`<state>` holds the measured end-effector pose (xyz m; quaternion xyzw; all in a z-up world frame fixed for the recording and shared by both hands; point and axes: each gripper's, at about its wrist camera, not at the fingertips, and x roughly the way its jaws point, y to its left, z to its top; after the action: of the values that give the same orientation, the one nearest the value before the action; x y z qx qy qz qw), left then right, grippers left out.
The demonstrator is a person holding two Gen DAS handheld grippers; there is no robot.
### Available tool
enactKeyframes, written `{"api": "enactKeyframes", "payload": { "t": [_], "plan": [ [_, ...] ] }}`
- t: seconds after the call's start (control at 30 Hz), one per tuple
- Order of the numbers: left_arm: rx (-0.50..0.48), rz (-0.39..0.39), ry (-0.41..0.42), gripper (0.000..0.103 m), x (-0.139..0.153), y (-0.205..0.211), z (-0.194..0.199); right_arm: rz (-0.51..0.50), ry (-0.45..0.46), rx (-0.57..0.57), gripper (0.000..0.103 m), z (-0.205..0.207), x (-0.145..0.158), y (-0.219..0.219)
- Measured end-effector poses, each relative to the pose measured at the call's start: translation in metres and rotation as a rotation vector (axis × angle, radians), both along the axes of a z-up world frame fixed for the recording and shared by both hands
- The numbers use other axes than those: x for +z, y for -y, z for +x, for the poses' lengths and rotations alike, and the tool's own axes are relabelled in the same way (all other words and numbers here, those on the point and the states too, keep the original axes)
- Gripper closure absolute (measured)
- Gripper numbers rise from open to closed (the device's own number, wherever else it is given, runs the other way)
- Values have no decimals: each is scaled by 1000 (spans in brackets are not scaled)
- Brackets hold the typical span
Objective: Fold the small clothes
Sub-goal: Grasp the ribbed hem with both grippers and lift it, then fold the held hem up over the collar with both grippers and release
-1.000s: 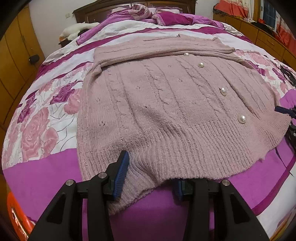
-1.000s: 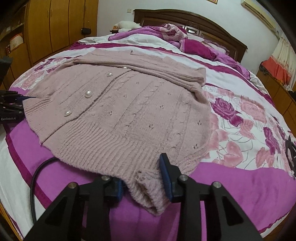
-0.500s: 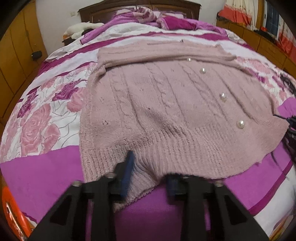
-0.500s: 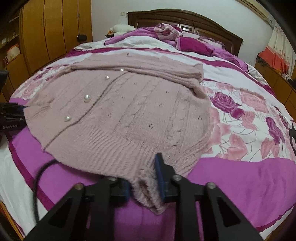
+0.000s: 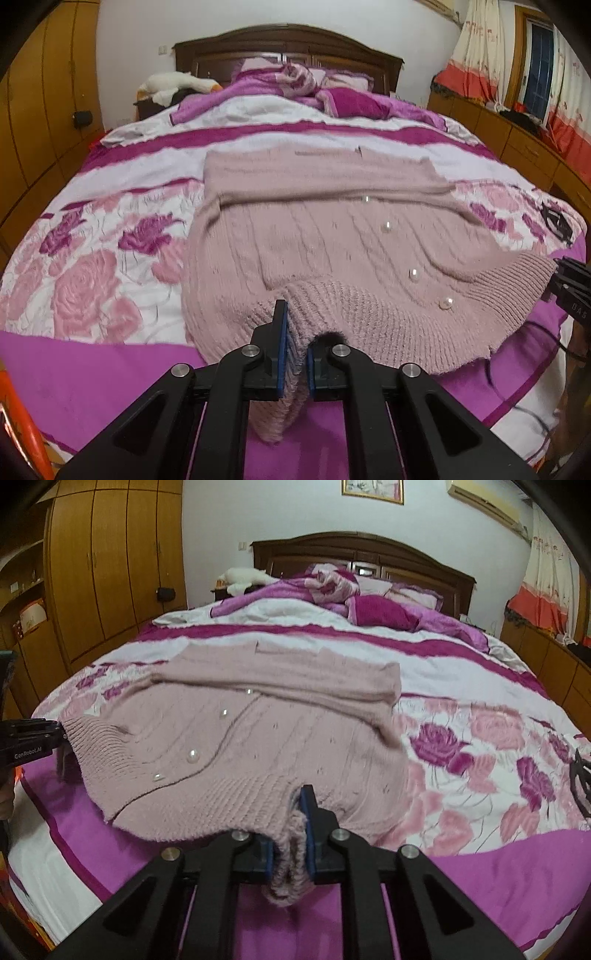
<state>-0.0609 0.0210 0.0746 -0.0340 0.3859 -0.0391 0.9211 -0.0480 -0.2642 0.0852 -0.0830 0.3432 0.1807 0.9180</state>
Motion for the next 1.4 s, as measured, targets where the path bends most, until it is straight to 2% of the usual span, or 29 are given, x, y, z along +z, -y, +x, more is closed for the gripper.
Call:
{"api": "enactKeyframes", "payload": {
  "t": [0.47,0.7,0.97,1.17,1.4],
  "plan": [
    [32,-6,133,103,53,-2,42,65,91,-62,92,46,49,-3],
    [60,-9,194,103,78,-8,89,55,136,-84,92,89,72,-13],
    [91,8,214,103,95,-17,157,9,170,-94,92,158,92,-30],
    [103,46,157,103,78,-22,214,-13,130,-116,92,222,77,-39],
    [105,78,24,103,20,-27,277,-40,19,-120,92,285,26,-49]
  ]
}}
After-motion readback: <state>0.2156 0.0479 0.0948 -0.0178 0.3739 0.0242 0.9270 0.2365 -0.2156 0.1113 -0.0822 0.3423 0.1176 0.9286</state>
